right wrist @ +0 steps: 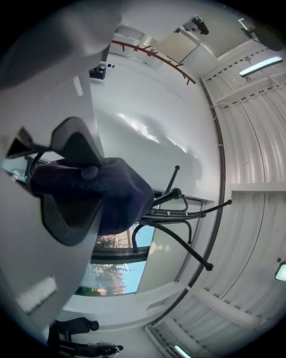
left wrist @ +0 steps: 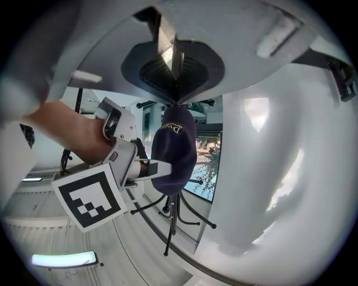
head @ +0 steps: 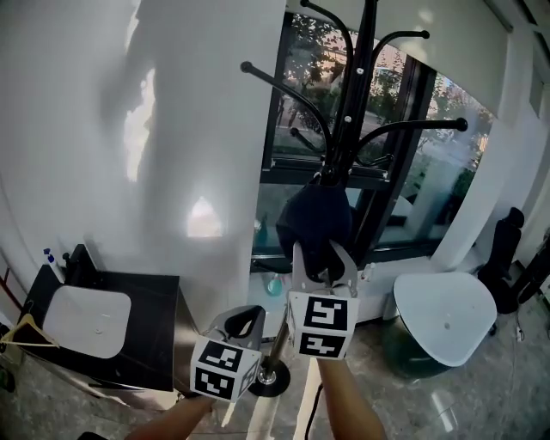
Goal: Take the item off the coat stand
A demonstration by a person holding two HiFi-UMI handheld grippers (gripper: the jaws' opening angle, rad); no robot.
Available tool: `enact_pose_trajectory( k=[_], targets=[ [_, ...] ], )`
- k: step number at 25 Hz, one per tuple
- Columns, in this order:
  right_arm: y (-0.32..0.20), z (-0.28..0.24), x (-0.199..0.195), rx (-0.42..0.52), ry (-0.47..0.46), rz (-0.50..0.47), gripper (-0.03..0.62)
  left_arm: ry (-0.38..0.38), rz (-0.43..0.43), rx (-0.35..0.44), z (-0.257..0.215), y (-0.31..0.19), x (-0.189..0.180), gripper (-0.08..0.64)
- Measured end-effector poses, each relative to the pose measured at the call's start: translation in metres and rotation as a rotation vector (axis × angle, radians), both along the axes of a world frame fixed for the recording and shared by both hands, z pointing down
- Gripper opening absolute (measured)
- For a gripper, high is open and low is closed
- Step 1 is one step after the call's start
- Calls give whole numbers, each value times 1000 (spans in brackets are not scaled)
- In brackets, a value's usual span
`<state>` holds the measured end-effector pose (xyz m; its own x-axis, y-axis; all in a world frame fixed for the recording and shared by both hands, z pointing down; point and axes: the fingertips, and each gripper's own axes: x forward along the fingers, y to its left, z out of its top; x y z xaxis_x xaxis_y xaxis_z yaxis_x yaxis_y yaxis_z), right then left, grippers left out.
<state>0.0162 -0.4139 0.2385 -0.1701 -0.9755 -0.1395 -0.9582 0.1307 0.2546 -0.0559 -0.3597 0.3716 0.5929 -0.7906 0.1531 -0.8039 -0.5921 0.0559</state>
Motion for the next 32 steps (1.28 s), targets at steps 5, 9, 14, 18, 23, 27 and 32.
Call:
enact_pose_trajectory(
  k=[5,9,14,18,23,27,32],
  targets=[
    [-6,0,5,3,47,51,60,9,13,0,-2,-2,0,-5],
    [5,-11,4,55,72,48,48,14,9,10,-4,-1,-1,-5],
    [23,-35,2,143,110,46,48,14,1,15,-7,2,0,-5],
    [37,-50,-6,203,156,43,48,11,-12,19,-8,5,-2,-5],
    [59,-64,-18,255,183,15,48,16,-20,29,-12,10,-1,-5],
    [76,-76,-29,292,174,-36,48,29,-26,34,-16,13,0,-5],
    [100,-69,-41,306,136,-102,48,43,-63,56,-21,16,-13,-5]
  ],
)
